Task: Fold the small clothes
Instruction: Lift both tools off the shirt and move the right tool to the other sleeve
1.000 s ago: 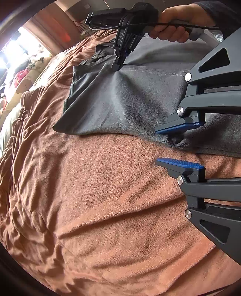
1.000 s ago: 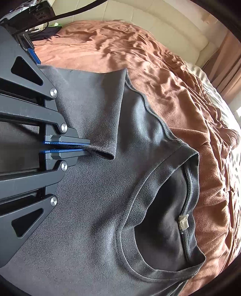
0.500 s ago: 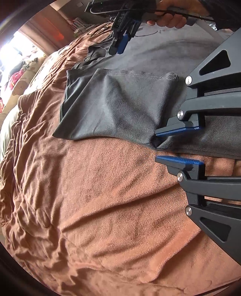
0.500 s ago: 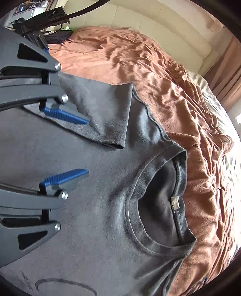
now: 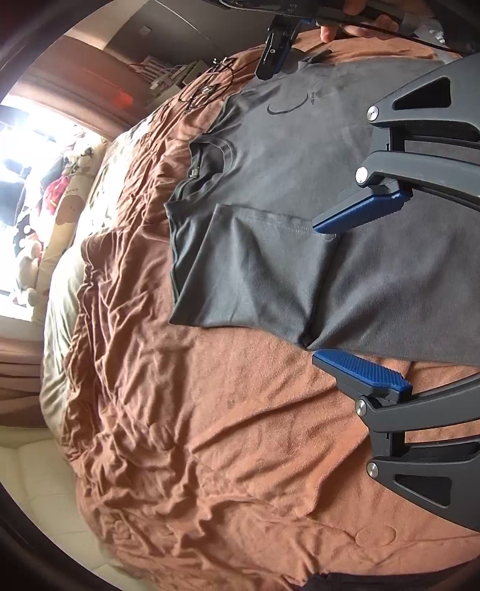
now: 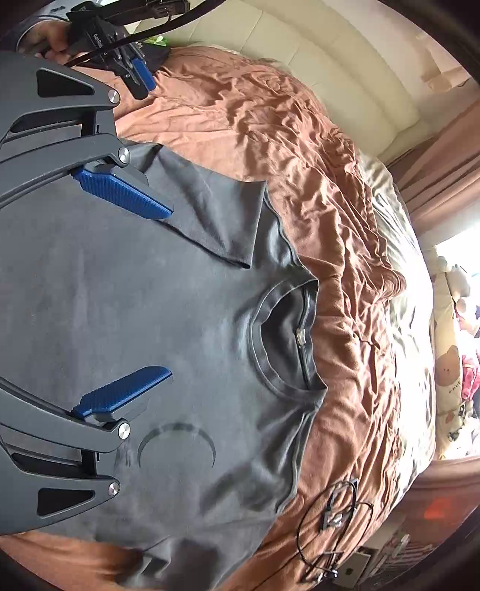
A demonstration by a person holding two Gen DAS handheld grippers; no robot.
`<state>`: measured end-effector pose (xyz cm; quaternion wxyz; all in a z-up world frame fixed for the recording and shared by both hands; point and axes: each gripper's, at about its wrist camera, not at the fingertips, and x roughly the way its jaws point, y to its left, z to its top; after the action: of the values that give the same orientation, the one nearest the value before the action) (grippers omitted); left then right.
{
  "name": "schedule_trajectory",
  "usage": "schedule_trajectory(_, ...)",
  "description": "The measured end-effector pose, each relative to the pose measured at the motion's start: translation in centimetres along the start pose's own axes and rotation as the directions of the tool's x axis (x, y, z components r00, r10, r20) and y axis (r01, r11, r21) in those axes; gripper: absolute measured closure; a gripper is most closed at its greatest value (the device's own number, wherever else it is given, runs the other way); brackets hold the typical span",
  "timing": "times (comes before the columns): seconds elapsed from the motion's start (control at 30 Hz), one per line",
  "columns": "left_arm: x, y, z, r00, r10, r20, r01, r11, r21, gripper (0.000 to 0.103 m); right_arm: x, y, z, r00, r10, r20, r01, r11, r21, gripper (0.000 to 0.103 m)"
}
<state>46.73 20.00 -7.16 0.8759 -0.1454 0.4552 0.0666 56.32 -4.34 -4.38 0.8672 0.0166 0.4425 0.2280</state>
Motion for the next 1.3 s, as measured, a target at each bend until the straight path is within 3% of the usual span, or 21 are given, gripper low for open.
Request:
schedule_trajectory(0.3, -5.4, -5.2, -1.4, 0.994, -0.024, 0.111, 0.016, 0.998, 0.064, 0.017, -8.6, 0.2, -3.3, 0.992, -0.086, 0.09, 0.088, 0.996, -0.022, 0.0)
schedule_trajectory(0.47, -7.6, -7.7, -2.1, 0.988, -0.005, 0.157, -0.01, 0.995, 0.095, 0.015, -12.0, -1.0, -5.3, 0.986, -0.104, 0.134, 0.106, 0.994, -0.009, 0.0)
schedule_trajectory(0.77, -10.1, -12.8, -3.5, 0.977, -0.057, 0.208, 0.032, 0.992, 0.119, 0.009, -16.1, -4.5, -8.0, 0.976, -0.148, 0.161, 0.145, 0.989, 0.032, 0.0)
schedule_trajectory(0.87, -10.4, -14.9, -3.9, 0.971, -0.11, 0.214, 0.081, 0.986, 0.143, 0.007, -17.1, -5.9, -8.8, 0.974, -0.158, 0.164, 0.151, 0.987, 0.053, 0.0)
schedule_trajectory(1.0, -10.4, -17.7, -4.4, 0.964, -0.168, 0.206, 0.133, 0.976, 0.174, 0.006, -18.3, -7.7, -10.1, 0.956, -0.23, 0.184, 0.219, 0.973, 0.078, 0.0)
schedule_trajectory(1.2, -10.4, -21.0, -5.2, 0.954, -0.204, 0.222, 0.152, 0.961, 0.23, 0.0, -19.1, -9.1, -10.8, 0.932, -0.311, 0.184, 0.297, 0.949, 0.102, 0.0)
schedule_trajectory(1.3, -9.8, -22.2, -5.2, 0.953, -0.221, 0.209, 0.17, 0.956, 0.238, 0.0, -20.0, -9.8, -11.0, 0.906, -0.356, 0.228, 0.334, 0.933, 0.131, 0.0)
